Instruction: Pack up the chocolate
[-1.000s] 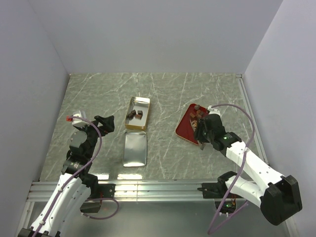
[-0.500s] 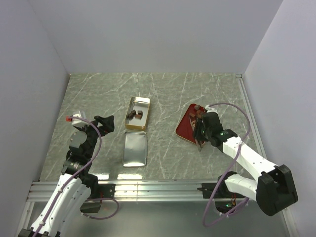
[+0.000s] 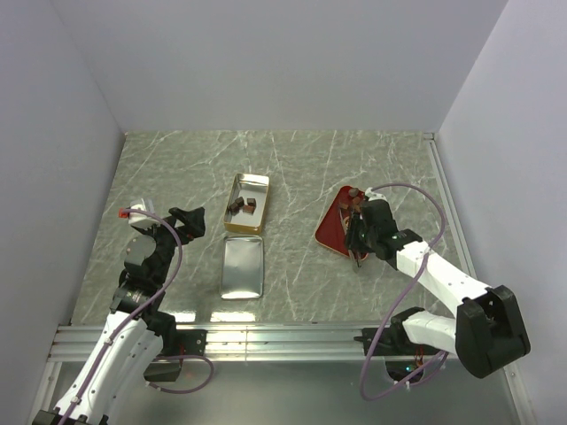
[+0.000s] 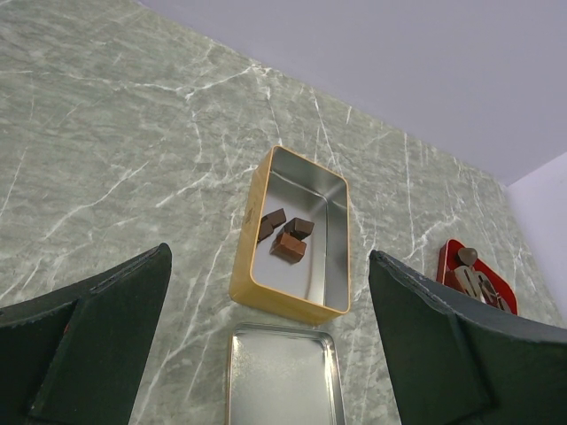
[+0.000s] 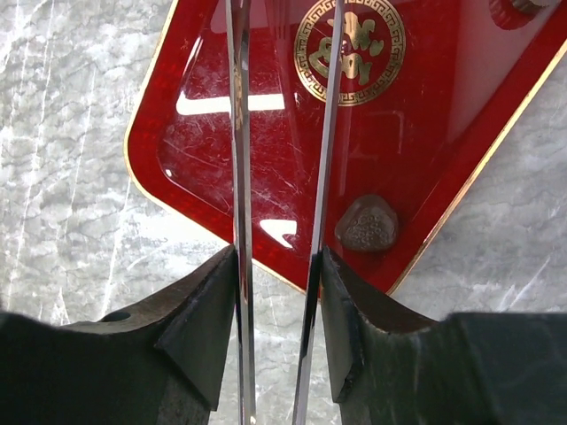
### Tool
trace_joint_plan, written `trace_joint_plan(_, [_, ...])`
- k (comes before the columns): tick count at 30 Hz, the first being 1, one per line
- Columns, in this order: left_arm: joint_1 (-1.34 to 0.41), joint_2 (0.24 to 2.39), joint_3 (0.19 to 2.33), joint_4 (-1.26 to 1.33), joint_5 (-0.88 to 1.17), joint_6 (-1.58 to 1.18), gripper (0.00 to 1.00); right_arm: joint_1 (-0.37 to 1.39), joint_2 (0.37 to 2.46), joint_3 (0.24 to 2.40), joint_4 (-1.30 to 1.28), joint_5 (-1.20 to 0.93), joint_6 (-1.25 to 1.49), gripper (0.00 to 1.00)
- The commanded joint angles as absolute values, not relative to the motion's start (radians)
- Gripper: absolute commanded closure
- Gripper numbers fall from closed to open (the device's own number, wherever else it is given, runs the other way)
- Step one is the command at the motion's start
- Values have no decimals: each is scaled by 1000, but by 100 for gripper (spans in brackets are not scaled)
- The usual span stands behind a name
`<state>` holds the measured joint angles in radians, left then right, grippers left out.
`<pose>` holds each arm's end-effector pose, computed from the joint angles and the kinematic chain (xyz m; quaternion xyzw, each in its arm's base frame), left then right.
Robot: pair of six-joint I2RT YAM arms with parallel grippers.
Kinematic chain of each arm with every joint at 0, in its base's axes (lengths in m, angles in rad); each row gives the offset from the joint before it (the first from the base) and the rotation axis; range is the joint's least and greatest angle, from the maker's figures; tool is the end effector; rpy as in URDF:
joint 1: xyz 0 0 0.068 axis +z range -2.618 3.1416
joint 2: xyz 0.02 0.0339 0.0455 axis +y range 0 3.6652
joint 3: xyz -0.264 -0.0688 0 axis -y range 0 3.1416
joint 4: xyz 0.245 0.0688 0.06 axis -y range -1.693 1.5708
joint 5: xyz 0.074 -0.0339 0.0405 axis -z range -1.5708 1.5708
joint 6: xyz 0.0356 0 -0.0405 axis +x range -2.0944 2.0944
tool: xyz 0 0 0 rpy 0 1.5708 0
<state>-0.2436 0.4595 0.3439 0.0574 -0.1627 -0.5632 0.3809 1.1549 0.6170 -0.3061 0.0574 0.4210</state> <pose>0.1398 -0.0288 0.2556 -0.1704 0.7069 -0.2141 0.6523 0.2117 0.0826 0.1991 0.0289 0.9339 0.1140 0.3376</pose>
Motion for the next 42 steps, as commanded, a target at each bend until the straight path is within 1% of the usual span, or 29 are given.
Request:
trace_joint_plan(1, [-247,449,345,77,-156,-566,1,373,1149,652,-262,46,405,53])
trace_joint_plan(7, [-247,453,345,78,-155,-566,0,371,1135,655,-273,54,405,60])
trace_joint_plan(11, [-248,451,347,77,-155,-566,1,373,1120,660,-285,54,405,62])
trace_joint_plan(31, [-247,449,347,74,-153,-566,1,371,920,655,-417,63,419,63])
trace_joint_plan(38, [-248,451,347,75,-153,-566,1,380,900,630,-390,22,437,63])
trace_joint_plan(42, [-247,456,347,75,-153,-566,0,435,920,641,-364,17,462,64])
